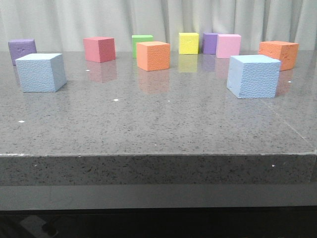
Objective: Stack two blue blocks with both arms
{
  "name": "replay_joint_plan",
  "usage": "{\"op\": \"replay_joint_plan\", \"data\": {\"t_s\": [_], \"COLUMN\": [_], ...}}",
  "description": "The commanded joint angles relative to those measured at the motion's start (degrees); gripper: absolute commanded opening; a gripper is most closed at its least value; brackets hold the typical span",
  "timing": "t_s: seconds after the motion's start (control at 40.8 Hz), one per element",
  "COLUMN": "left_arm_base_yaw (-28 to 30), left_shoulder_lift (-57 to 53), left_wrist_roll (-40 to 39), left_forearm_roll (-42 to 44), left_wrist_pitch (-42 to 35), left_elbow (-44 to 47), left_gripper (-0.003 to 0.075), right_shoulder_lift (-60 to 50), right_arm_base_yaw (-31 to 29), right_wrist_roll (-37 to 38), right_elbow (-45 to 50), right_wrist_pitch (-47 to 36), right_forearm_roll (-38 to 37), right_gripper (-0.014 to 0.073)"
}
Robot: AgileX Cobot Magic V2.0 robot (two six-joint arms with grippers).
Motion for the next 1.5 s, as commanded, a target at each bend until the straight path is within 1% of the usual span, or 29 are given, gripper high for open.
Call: {"op": "replay_joint_plan", "data": {"t_s": [0.0,0.025,0.074,0.123,0.172,0.221,0.27,0.319,0.368,0.466,0.981,1.03,1.079,1.202,1.349,1.472], "left_arm_base_yaw": [0.09,0.09,0.09,0.09,0.09,0.09,0.09,0.09,0.09,0.09,0.09,0.09,0.09,0.09,0.09,0.09], "left_shoulder_lift": [0.77,0.77,0.77,0.77,0.77,0.77,0.77,0.77,0.77,0.77,0.77,0.77,0.77,0.77,0.77,0.77], "left_wrist_roll": [-0.1,-0.1,-0.1,-0.1,-0.1,-0.1,-0.1,-0.1,-0.1,-0.1,-0.1,-0.1,-0.1,-0.1,-0.1,-0.1], "left_forearm_roll": [-0.14,-0.14,-0.03,0.1,0.1,0.19,0.19,-0.07,-0.1,-0.1,-0.1,-0.1,-0.1,-0.1,-0.1,-0.1], "left_wrist_pitch": [-5.39,-5.54,-6.0,-6.44,-6.86,-6.86,-6.86,-6.86,-6.86,-6.86,-6.86,-6.86,-6.86,-6.86,-6.86,-6.86], "left_elbow": [-1.51,-1.51,-1.51,-1.51,-1.51,-1.51,-1.51,-1.51,-1.51,-1.51,-1.51,-1.51,-1.51,-1.51,-1.51,-1.51], "left_gripper": [-0.0002,0.0015,0.0079,0.0169,0.0288,0.0393,0.049,0.0535,0.0538,0.0517,0.0385,0.0373,0.0363,0.0344,0.0344,0.0344], "right_shoulder_lift": [0.71,0.71,0.71,0.71,0.71,0.71,0.71,0.71,0.71,0.71,0.71,0.71,0.74,2.51,7.87,13.87], "right_arm_base_yaw": [-0.45,-0.45,-0.45,-0.45,-0.45,-0.45,-0.45,-0.45,-0.45,-0.45,-0.45,-0.45,-0.45,-0.45,0.1,1.51], "right_wrist_roll": [-0.19,-0.19,-0.19,-0.19,-0.19,-0.19,-0.19,-0.19,-0.19,-0.19,-0.19,-0.19,-0.19,-0.19,-1.86,-8.12], "right_elbow": [-2.03,-2.03,-2.03,-2.03,-2.03,-2.03,-2.03,-2.03,-2.03,-2.03,-2.04,-2.15,-2.41,-5.09,-11.84,-17.39], "right_wrist_pitch": [-3.88,-3.88,-3.83,-3.75,-3.7,-3.69,-3.69,-3.69,-3.69,-3.75,-3.71,-3.32,-2.77,0.57,8.8,14.02], "right_forearm_roll": [-0.61,-0.61,-0.61,-0.61,-0.61,-0.61,-0.61,-0.61,-0.61,-0.61,-0.61,-0.61,-0.61,0.65,4.29,10.79], "right_gripper": [-0.001,0.0043,0.0148,0.0251,0.035,0.0413,0.0447,0.0454,0.0454,0.0454,0.0455,0.0463,0.0495,0.0601,0.0608,0.0608]}}
